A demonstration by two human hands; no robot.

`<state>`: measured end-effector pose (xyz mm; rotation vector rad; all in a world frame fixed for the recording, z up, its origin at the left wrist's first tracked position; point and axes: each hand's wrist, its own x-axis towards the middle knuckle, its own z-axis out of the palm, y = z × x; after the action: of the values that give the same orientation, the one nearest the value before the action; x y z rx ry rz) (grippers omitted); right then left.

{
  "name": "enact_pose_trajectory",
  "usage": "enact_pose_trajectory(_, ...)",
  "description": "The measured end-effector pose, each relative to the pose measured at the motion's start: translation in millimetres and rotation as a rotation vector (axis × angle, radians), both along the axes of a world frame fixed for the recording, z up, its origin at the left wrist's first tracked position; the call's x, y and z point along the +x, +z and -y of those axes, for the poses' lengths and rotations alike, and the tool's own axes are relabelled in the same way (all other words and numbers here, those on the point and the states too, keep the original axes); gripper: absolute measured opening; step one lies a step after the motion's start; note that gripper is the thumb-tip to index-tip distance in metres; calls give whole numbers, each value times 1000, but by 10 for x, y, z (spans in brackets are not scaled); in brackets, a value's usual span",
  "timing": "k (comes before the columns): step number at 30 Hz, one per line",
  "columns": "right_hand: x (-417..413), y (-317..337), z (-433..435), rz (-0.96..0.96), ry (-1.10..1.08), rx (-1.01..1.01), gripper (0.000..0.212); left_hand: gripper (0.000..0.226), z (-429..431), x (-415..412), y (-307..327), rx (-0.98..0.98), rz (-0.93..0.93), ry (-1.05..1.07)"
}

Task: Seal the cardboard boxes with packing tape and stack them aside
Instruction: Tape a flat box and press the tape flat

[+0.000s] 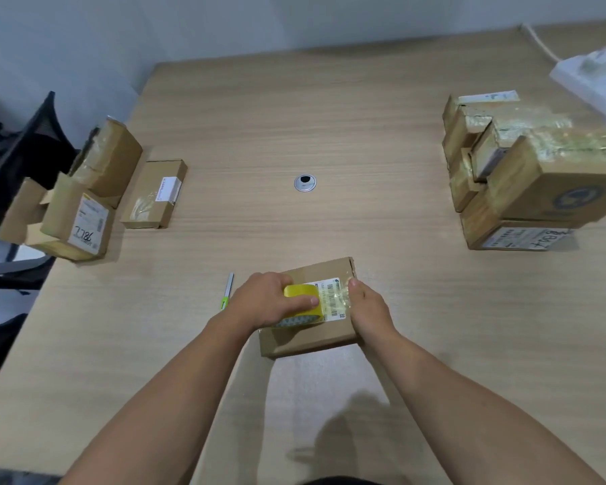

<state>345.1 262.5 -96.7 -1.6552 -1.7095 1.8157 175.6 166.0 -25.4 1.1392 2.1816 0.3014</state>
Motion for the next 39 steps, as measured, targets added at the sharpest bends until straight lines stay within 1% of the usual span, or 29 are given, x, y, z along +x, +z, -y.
enact_pose_trajectory(1,26,-48,4,-40,-27,-56,46,49,-4,25,-17,19,3,-3)
enact_pose_trajectory(3,92,-127,-4,-104,-52,-140,45,45,24,57,-36,82,77,22)
enact_pose_trajectory(4,117,-165,-20,-127,-57,-156,43,45,57,55,-54,121,133,45)
enact_pose_trajectory(7,141,-110,-51,-96,-69,-176,37,53,196,29,-131,212,351,179)
enact_pose_trajectory(10,121,-14,-73,57,42,12,30,42,323,12,-190,230,499,256)
enact_pose_trajectory(12,89,-1,-70,114,77,105,31,44,365,4,-223,258,528,262)
enact_pose_trajectory(15,57,-11,-33,97,94,153,38,51,382,-37,-236,249,496,253)
enact_pose_trajectory(19,76,-44,-31,79,105,164,29,49,292,-109,-155,168,386,166)
enact_pose_trajectory(22,81,-55,-37,79,114,192,31,68,184,-195,-83,115,248,93)
enact_pose_trajectory(24,78,-44,-31,86,114,203,31,73,154,-271,-42,54,129,30)
enact_pose_trajectory(29,56,-29,-31,64,63,166,31,66,131,-306,-18,-62,-25,-60)
enact_pose_trajectory(32,28,-50,-52,56,0,82,28,54,171,-293,17,-111,-142,-98)
enact_pose_trajectory(34,-31,-53,-55,50,-61,28,30,52,193,-273,37,-101,-199,-111)
enact_pose_trajectory(36,-83,-44,-46,105,-55,56,29,54,215,-246,26,-53,-169,-88)
enact_pose_trajectory(37,-95,-50,-40,134,-42,86,30,56,240,-235,15,-23,-100,-50)
enact_pose_trajectory(39,-96,-67,-8,175,-13,157,34,58,354,-232,-24,52,94,59)
